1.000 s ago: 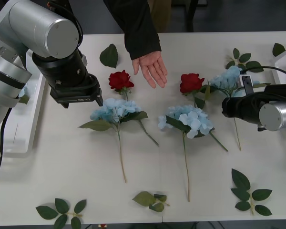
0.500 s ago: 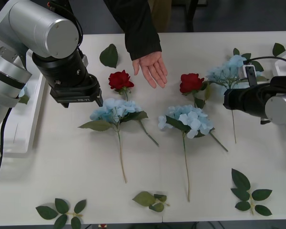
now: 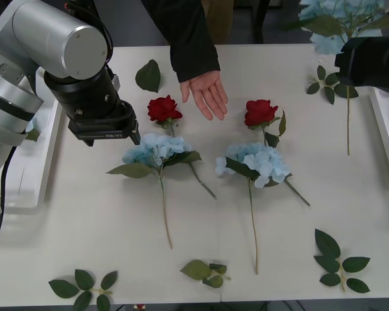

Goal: Place the red flowers into the right box and the blue flowers into the left box. If a person shows an open palm, hand one flower to the person first, then continue sorting.

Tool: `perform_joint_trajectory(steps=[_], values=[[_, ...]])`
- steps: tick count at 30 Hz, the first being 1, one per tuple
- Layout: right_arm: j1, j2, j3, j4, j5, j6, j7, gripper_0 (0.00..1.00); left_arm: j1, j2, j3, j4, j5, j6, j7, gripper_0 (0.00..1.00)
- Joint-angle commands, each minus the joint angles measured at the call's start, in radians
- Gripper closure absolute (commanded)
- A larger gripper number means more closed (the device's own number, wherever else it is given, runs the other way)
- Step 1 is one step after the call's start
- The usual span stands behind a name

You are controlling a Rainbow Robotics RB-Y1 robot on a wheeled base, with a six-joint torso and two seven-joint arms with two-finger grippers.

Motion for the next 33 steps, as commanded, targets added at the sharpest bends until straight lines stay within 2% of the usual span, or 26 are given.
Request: perform_joint_trajectory(steps=[1, 6, 10, 11, 15, 17, 33], values=[[-0.15, 0.097, 0.142, -0.151, 0.204, 0.079, -0.078, 1.0, -0.037, -0.011, -0.003, -0.03, -0.011, 0.009, -0.055, 0.0], [-0.282, 0.198, 0.392, -0.105, 0.534, 0.056, -0.133, 1.0, -0.037, -0.011, -0.003, -0.03, -0.013, 0.009, -0.056, 0.0], [-0.324, 0.263, 0.517, 0.028, 0.704, -0.14, -0.181, 1.0, -0.035, -0.011, -0.003, -0.03, -0.014, 0.009, -0.056, 0.0], [-0.324, 0.281, 0.535, 0.081, 0.741, -0.243, -0.187, 1.0, -0.035, -0.011, -0.003, -0.03, -0.014, 0.009, -0.058, 0.0], [-0.324, 0.329, 0.56, 0.209, 0.801, -0.441, -0.193, 1.0, -0.035, -0.011, -0.003, -0.028, -0.016, 0.009, -0.058, 0.0], [-0.322, 0.343, 0.569, 0.232, 0.821, -0.467, -0.193, 1.0, -0.035, -0.011, -0.003, -0.03, -0.016, 0.009, -0.059, 0.0], [-0.324, 0.359, 0.586, 0.245, 0.845, -0.489, -0.201, 1.0, -0.035, -0.011, -0.003, -0.03, -0.019, 0.009, -0.062, 0.0]])
